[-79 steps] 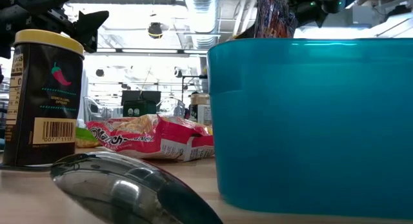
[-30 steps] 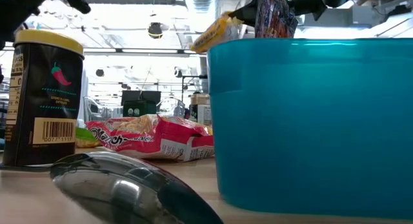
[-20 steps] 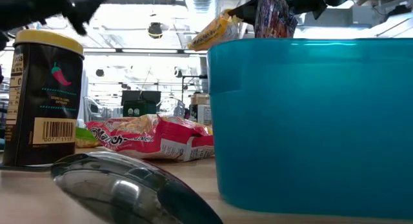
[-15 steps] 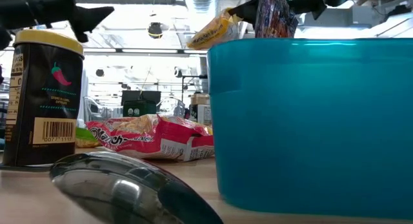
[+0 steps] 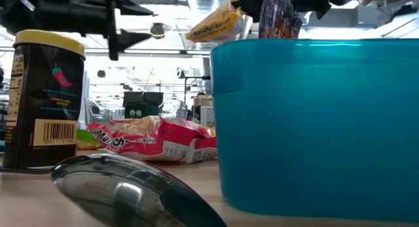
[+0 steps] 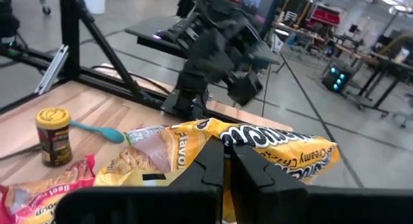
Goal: Pick & Place Food Item
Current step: Put the yellow noodle pack into the transparent bin
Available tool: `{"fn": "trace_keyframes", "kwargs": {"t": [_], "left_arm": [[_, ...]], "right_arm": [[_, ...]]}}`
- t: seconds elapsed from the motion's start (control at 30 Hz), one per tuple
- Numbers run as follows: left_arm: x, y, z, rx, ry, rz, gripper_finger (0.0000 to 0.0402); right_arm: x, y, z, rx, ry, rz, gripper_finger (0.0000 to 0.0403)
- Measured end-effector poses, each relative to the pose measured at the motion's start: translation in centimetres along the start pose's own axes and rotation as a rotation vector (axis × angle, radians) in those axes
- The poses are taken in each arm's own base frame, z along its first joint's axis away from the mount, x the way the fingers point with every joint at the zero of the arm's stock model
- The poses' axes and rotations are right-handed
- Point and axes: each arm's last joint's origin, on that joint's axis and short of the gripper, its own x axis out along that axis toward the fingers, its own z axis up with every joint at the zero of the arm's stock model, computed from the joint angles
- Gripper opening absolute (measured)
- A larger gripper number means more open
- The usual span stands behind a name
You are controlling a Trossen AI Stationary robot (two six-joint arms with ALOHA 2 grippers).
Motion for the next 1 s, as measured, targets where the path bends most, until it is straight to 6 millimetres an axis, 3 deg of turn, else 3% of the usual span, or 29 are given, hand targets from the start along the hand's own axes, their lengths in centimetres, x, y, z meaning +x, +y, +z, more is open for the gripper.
{"fn": "trace_keyframes", "kwargs": {"t": [0.23, 0.67, 1.0], "left_arm": [[2.0, 1.7, 0.6, -0.053, 0.117, -0.09, 0.0271], [5.5, 2.1, 0.7, -0.035, 0.264, -0.222, 0.0271], [6.1, 2.2, 0.5, -0.041, 0.288, -0.224, 0.0271]], "right_arm": [[0.4, 0.9, 0.4, -0.082, -0.013, 0.033, 0.0001], [1.3, 0.7, 0.4, -0.119, -0.071, 0.017, 0.0001], [2.0, 0.6, -0.1, -0.121, -0.072, 0.014, 0.0001]]}}
